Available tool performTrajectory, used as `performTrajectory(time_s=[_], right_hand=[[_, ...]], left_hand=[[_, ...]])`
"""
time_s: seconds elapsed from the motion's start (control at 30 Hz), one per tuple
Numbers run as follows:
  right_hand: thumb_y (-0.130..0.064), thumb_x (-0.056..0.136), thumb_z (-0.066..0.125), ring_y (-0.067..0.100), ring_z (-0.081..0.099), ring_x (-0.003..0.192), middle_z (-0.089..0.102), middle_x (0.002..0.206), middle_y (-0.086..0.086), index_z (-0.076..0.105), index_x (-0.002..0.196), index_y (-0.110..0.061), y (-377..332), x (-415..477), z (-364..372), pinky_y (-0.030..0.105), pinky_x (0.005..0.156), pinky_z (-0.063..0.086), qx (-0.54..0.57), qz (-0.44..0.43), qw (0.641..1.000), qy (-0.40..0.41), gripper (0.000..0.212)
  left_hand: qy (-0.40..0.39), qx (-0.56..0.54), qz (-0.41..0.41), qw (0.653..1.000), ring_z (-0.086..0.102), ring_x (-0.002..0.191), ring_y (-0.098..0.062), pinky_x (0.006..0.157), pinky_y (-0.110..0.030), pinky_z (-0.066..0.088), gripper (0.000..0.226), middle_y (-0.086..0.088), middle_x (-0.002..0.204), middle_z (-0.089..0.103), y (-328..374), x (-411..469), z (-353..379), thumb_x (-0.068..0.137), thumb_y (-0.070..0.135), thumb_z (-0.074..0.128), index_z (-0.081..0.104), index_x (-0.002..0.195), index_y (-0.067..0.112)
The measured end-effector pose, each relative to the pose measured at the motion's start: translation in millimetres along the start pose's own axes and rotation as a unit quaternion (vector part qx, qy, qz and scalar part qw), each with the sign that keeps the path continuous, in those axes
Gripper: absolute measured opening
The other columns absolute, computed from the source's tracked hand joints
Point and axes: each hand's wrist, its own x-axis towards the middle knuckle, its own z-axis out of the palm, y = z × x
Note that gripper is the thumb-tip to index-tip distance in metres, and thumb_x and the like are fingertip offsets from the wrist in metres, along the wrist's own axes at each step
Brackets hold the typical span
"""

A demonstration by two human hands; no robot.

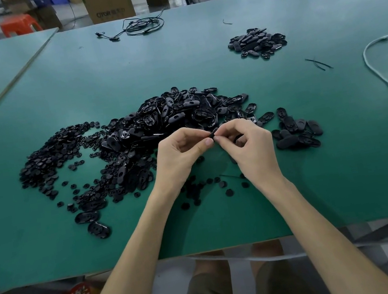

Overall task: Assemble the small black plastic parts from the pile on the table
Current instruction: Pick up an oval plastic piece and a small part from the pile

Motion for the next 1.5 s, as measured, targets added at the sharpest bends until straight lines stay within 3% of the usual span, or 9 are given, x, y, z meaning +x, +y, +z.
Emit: performTrajectory(time_s=[0.17, 0.27, 0.37, 0.47, 0.63, 0.8, 1.13, 1.4, 1.5], right_hand=[[-0.008, 0.093, 0.076, 0.013, 0.057, 0.091, 0.063, 0.099, -0.011, 0.081, 0.105, -0.017, -0.3, -1.7, 2.0, 0.018, 0.077, 0.047, -0.051, -0.064, 0.997, -0.004, 0.015], [-0.003, 0.095, 0.071, 0.014, 0.056, 0.085, 0.061, 0.103, -0.004, 0.080, 0.113, -0.019, 0.1, -0.5, 2.0, 0.014, 0.072, 0.044, -0.047, -0.079, 0.996, -0.014, 0.025], [0.002, 0.096, 0.066, 0.008, 0.057, 0.081, 0.058, 0.108, 0.000, 0.079, 0.116, -0.019, 0.8, -0.1, 2.7, 0.011, 0.068, 0.044, -0.032, -0.089, 0.995, -0.021, 0.032], [0.004, 0.098, 0.062, 0.012, 0.061, 0.087, 0.057, 0.113, 0.000, 0.077, 0.120, -0.020, 0.0, 0.0, 3.4, 0.014, 0.069, 0.049, -0.018, -0.091, 0.995, -0.018, 0.035], [-0.005, 0.100, 0.064, 0.009, 0.065, 0.094, 0.064, 0.110, -0.005, 0.069, 0.129, -0.020, -1.5, 0.4, 2.7, 0.014, 0.072, 0.053, 0.002, -0.069, 0.998, 0.012, 0.033], [-0.015, 0.100, 0.067, 0.007, 0.071, 0.092, 0.074, 0.103, -0.008, 0.074, 0.118, -0.020, -0.3, 1.6, 0.9, 0.016, 0.076, 0.054, 0.040, -0.003, 0.999, 0.007, 0.020], [-0.008, 0.094, 0.075, 0.006, 0.073, 0.087, 0.076, 0.098, -0.012, 0.078, 0.105, -0.019, -4.1, -0.2, -1.3, 0.027, 0.075, 0.059, 0.059, 0.001, 0.998, -0.004, 0.015], [-0.005, 0.092, 0.077, 0.000, 0.072, 0.083, 0.075, 0.091, -0.012, 0.079, 0.100, -0.016, -2.2, -2.0, 1.2, 0.009, 0.072, 0.049, 0.058, -0.018, 0.998, -0.027, 0.013], [-0.005, 0.091, 0.078, 0.001, 0.069, 0.077, 0.073, 0.083, -0.018, 0.077, 0.094, -0.017, -2.0, -3.0, 1.7, 0.009, 0.072, 0.049, 0.057, -0.015, 0.998, -0.036, 0.012]], left_hand=[[0.012, -0.026, -0.003, 1.000, 0.077, 0.092, -0.017, 0.080, -0.021, 0.057, 0.019, -0.007, 0.100, 0.080, -0.1, 0.5, -1.4, 0.089, 0.008, 0.080, 0.074, 0.106, 0.003], [0.032, -0.036, -0.018, 0.999, 0.075, 0.093, -0.015, 0.080, -0.023, 0.057, 0.023, -0.006, 0.102, 0.080, 0.2, 1.3, -2.1, 0.090, 0.010, 0.080, 0.074, 0.111, 0.006], [0.039, -0.049, -0.027, 0.998, 0.075, 0.095, -0.017, 0.080, -0.024, 0.058, 0.023, -0.006, 0.103, 0.079, 0.4, 1.6, -2.5, 0.090, 0.010, 0.080, 0.074, 0.112, 0.007], [0.040, -0.051, -0.032, 0.997, 0.076, 0.097, -0.022, 0.080, -0.024, 0.057, 0.024, -0.008, 0.104, 0.079, 1.1, 1.3, -1.6, 0.090, 0.011, 0.080, 0.073, 0.113, 0.006], [0.044, -0.054, -0.038, 0.997, 0.077, 0.095, -0.024, 0.079, -0.023, 0.056, 0.023, -0.010, 0.103, 0.080, 2.2, 1.5, -0.1, 0.092, 0.009, 0.078, 0.072, 0.114, 0.004], [0.018, -0.029, -0.033, 0.999, 0.077, 0.091, -0.017, 0.081, -0.020, 0.056, 0.020, -0.005, 0.102, 0.079, 3.3, 0.3, 2.3, 0.092, 0.004, 0.076, 0.072, 0.112, 0.004], [-0.005, 0.000, -0.029, 1.000, 0.075, 0.094, -0.019, 0.088, -0.025, 0.057, 0.017, -0.011, 0.104, 0.078, 4.2, -0.5, 3.6, 0.092, 0.003, 0.076, 0.072, 0.109, 0.001], [0.011, 0.039, -0.028, 0.999, 0.071, 0.090, -0.017, 0.088, -0.029, 0.058, 0.014, -0.011, 0.098, 0.076, 5.0, -0.8, 5.4, 0.092, -0.011, 0.067, 0.070, 0.102, -0.002], [0.013, 0.055, -0.027, 0.998, 0.068, 0.088, -0.022, 0.088, -0.040, 0.057, 0.014, -0.020, 0.099, 0.074, 6.6, -1.2, 5.8, 0.091, -0.013, 0.065, 0.069, 0.100, -0.004]])
